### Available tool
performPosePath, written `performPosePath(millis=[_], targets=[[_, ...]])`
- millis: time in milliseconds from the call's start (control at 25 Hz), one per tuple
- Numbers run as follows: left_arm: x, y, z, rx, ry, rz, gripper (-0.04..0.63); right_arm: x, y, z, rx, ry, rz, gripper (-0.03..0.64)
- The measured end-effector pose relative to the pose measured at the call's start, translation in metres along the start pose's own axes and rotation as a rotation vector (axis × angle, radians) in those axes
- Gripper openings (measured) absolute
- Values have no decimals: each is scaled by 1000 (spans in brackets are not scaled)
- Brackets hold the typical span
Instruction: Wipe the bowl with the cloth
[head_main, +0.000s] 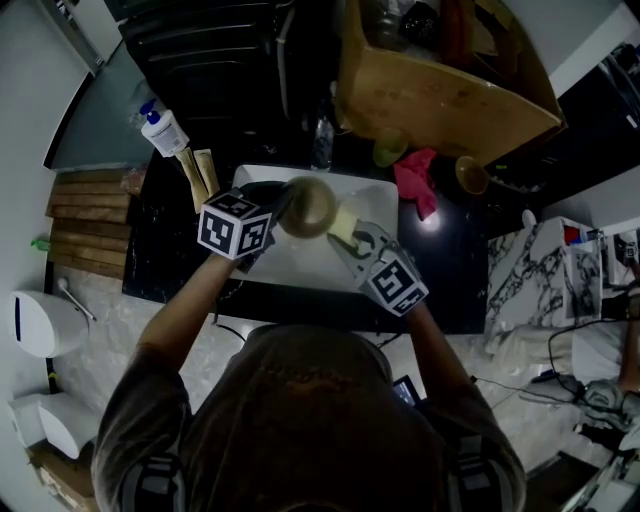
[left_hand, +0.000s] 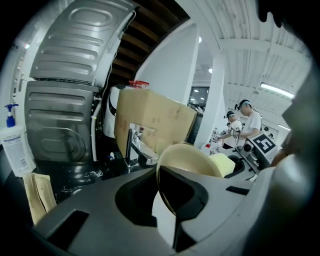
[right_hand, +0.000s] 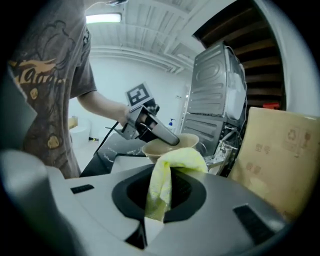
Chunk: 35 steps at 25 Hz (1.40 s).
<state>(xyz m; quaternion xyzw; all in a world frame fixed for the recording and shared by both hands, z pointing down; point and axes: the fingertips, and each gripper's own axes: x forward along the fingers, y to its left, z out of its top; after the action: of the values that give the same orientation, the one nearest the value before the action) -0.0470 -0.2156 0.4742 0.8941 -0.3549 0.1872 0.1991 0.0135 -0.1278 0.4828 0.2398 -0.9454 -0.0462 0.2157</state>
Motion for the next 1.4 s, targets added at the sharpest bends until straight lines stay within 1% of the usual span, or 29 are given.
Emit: performPosePath(millis=[160, 400, 560, 640, 760, 880, 1080, 1400], targets=[[-6, 0, 12, -44, -107, 82, 20, -1, -8, 5, 110, -56, -68, 20], [-7, -1, 8, -136, -209, 173, 20, 3, -9, -4, 289, -98, -146, 20], [-7, -2, 0, -212, -252, 200, 20, 7, -9, -12, 412, -127, -180, 20], [-8, -3, -3, -237, -266, 204, 18, 11, -4, -13, 469, -131, -169, 20], [-8, -8, -2, -248, -279, 193, 18, 18, 1, -15, 528, -137, -147, 20], [-6, -16, 1, -260, -296, 162, 18, 25, 4, -15, 557, -141, -129, 20], [-4, -28, 1, -285, -307, 112, 18, 37, 15, -9, 560, -147, -84, 20], [-7, -30, 5, -278, -322, 109, 18, 37, 18, -3, 540, -154, -70, 20]])
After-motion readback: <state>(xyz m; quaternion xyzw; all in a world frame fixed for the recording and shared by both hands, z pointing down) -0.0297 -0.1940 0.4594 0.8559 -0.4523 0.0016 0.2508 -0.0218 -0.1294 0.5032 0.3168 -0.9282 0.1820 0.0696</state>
